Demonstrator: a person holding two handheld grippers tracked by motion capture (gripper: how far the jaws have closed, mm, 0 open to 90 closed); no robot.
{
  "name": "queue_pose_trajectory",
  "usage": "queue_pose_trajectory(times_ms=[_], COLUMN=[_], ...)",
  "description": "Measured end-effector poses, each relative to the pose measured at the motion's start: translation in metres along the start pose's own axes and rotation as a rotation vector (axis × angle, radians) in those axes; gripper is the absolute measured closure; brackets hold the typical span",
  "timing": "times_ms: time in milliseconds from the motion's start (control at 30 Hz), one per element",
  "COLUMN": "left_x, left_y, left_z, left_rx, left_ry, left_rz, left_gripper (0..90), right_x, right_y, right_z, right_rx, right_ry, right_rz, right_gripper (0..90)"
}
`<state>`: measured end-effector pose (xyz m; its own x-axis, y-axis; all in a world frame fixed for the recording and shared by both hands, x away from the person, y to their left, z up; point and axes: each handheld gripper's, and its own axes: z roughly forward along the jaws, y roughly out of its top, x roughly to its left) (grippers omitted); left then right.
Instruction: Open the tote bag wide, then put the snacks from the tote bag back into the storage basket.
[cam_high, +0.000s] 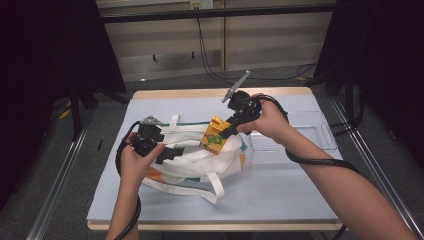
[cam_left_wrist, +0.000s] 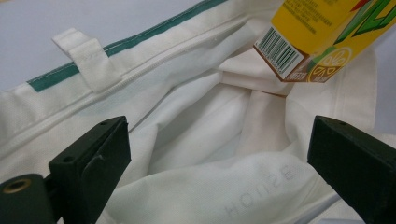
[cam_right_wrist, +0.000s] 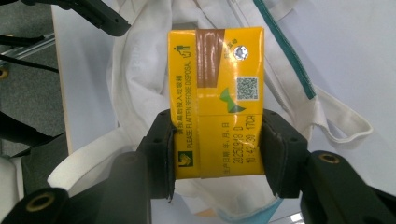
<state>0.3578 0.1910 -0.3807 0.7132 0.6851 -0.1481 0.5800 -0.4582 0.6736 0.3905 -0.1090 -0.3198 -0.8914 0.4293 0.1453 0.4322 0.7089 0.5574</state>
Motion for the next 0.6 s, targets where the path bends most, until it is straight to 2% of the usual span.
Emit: queue_pose_trajectory(times_ms=[267, 300, 400, 533, 567, 600], left_x=[0.0, -0.002, -0.001, -0.004, -0.003, -0.003], left_y=[0.0, 0.0, 0.0, 0.0, 0.001, 0.001], left_z=[0.0, 0.002, 0.003, 0.006, 0.005, 0.005], left_rx=[-0.006, -0.016, 0.005, -0.009, 0.004, -0.001], left_ry=[0.007, 0.005, -0.005, 0.003, 0.002, -0.004], left_rz=[-0.007, -0.022, 0.002, -0.015, 0.004, 0.002], left_gripper=[6.1, 6.1, 6.1, 6.1, 6.1, 6.1], right_x=[-0.003, -0.003, -0.004, -0.005, -0.006, -0.006], right_y=[0.0, 0.0, 0.0, -0.001, -0.002, -0.002], right_z=[-0.006, -0.007, -0.011, -0.019, -0.021, -0.024], right_rx=[0.014, 0.016, 0.021, 0.017, 0.015, 0.013], right_ry=[-0.004, -0.006, -0.008, -0.019, -0.016, -0.022], right_rz=[-0.013, -0.013, -0.009, -0.013, -0.022, -0.02], right_gripper=[51.5, 51.5, 51.5, 51.4, 51.5, 51.4])
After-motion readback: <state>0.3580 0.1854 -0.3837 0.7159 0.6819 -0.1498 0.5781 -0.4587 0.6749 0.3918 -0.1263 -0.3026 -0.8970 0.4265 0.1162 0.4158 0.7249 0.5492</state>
